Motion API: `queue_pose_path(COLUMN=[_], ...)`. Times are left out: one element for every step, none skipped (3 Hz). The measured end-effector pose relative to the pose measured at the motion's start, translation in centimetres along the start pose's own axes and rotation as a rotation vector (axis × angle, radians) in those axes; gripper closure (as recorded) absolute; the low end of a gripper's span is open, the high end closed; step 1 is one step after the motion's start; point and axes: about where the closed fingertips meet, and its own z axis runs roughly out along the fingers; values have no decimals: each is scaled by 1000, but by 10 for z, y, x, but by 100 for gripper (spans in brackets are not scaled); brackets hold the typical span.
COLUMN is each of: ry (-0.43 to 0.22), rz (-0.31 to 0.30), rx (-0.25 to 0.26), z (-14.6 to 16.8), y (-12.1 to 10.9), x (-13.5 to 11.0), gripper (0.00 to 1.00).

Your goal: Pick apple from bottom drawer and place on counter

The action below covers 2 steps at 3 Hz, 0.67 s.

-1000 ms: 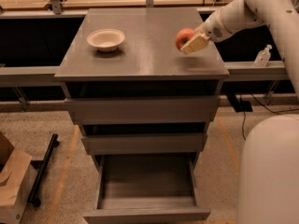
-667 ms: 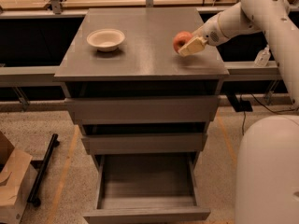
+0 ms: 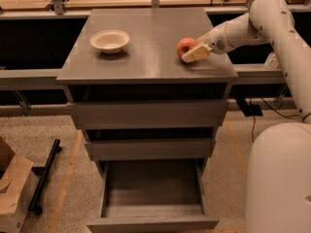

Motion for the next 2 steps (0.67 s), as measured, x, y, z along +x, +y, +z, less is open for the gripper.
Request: queue_pose_path(ry=[-42, -42], rz=[-9, -9], rx=[-39, -40], z=[9, 9], y=[11, 11], x=[0, 0], gripper=[0, 0])
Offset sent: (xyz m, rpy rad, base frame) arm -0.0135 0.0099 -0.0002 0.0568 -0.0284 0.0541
